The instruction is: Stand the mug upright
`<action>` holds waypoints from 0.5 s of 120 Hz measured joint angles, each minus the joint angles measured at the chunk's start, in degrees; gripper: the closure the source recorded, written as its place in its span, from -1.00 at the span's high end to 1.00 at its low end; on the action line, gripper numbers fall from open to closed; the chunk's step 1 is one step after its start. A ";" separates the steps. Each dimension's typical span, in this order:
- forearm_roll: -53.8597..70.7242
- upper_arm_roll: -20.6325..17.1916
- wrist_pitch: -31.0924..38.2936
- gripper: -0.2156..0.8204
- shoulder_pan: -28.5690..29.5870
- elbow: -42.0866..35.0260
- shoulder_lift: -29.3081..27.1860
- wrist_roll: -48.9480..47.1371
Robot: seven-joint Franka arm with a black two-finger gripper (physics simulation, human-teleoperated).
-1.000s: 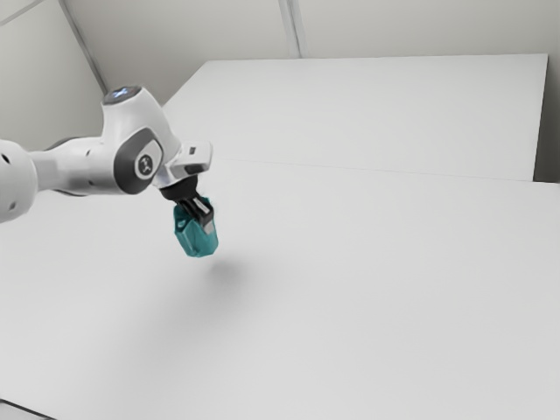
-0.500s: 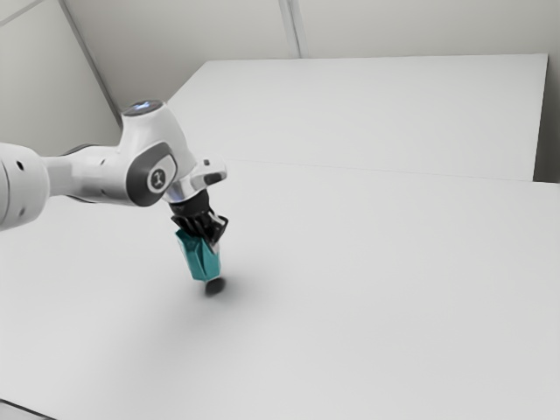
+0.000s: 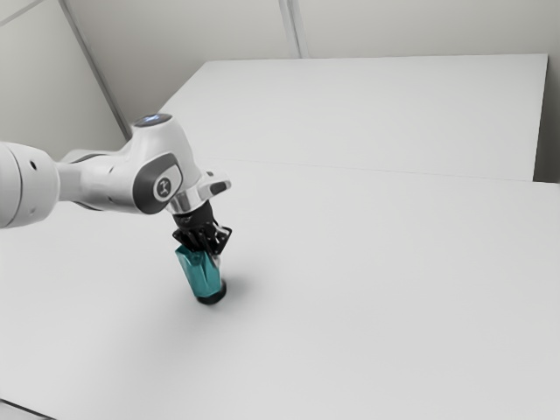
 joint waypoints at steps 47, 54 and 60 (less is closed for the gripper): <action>-0.12 -0.12 -0.19 0.01 -0.66 0.10 -0.22 -3.84; -0.12 -0.14 -0.20 0.09 -0.73 0.16 -0.36 -4.29; -0.12 -0.13 -0.20 0.14 -0.79 0.23 -0.51 -4.64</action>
